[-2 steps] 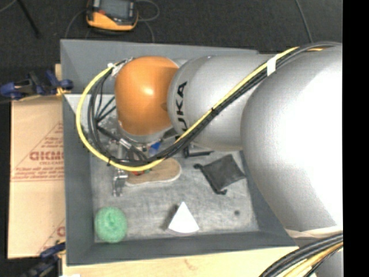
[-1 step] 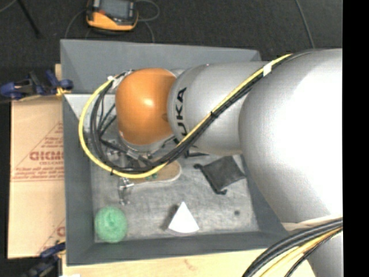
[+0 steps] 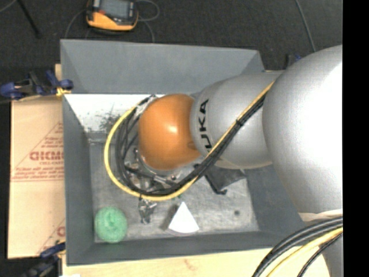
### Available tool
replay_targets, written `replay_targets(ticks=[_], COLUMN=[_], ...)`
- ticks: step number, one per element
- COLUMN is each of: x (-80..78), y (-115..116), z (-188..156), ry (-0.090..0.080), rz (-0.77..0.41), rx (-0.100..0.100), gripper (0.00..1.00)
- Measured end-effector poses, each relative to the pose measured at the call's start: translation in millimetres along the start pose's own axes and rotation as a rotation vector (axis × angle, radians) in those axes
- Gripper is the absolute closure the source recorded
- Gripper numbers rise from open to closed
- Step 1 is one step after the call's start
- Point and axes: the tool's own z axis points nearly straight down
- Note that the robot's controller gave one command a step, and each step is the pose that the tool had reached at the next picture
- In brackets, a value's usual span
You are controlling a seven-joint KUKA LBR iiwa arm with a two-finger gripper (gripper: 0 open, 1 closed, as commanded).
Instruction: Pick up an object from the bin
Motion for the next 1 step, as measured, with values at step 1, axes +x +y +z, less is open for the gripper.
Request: replay_targets(ticks=[1], x=[17.0], y=[20.0], z=[9.4], ry=[0.009], rz=[0.066], rx=[0.002], gripper=[0.0])
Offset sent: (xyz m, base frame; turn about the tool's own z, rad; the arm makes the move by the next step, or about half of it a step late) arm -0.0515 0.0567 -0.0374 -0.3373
